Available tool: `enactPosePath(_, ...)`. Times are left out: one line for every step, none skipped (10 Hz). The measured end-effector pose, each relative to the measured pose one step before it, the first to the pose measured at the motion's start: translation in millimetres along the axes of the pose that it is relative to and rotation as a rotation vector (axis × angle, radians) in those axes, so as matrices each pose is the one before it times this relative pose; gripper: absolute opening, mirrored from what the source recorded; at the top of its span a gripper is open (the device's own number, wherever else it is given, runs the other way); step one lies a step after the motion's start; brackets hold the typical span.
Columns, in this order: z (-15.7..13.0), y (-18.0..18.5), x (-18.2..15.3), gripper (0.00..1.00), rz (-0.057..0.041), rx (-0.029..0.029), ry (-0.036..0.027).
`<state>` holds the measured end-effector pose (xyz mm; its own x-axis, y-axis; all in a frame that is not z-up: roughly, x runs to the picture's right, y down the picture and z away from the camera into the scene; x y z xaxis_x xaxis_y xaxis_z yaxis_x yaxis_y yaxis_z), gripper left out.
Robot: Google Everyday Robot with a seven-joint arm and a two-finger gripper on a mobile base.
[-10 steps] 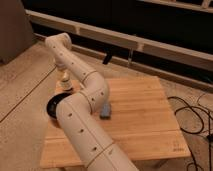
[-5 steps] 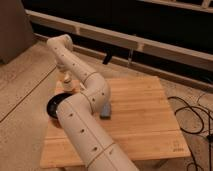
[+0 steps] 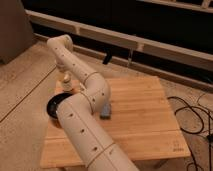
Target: Place the ceramic cup over the eraser
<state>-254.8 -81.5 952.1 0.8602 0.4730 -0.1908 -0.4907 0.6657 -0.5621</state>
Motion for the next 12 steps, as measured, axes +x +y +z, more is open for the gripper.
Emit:
enactPosePath(-0.06, -0.06, 0.02, 0.42, 0.00011, 0.00003, -0.00010)
enactPosePath(0.00, -0.04, 0.03, 0.53, 0.00006, 0.00001, 0.00000)
enactPosePath(0.03, -0.04, 0.07, 0.63, 0.00005, -0.00002, 0.00009)
enactPosePath(-0.10, -0.02, -0.03, 0.70, 0.00007, 0.00004, -0.00016)
enactPosePath(0.10, 0.03, 0.02, 0.75, -0.00002, -0.00007, 0.00010)
enactPosePath(-0.02, -0.01, 0.00, 0.80, 0.00000, 0.00003, -0.00001)
enactPosePath(-0.03, -0.01, -0.01, 0.80, 0.00000, 0.00003, -0.00001)
enactPosePath(0.00, -0.03, 0.05, 0.80, 0.00005, -0.00004, 0.00000)
enactPosePath(0.00, -0.02, 0.01, 0.80, 0.00004, 0.00003, -0.00001)
enactPosePath(-0.02, 0.01, -0.01, 0.80, -0.00001, 0.00001, -0.00002)
enactPosePath(-0.01, 0.01, -0.02, 0.80, 0.00001, 0.00001, -0.00004)
enactPosePath(0.01, 0.02, -0.01, 0.80, 0.00002, -0.00012, -0.00008)
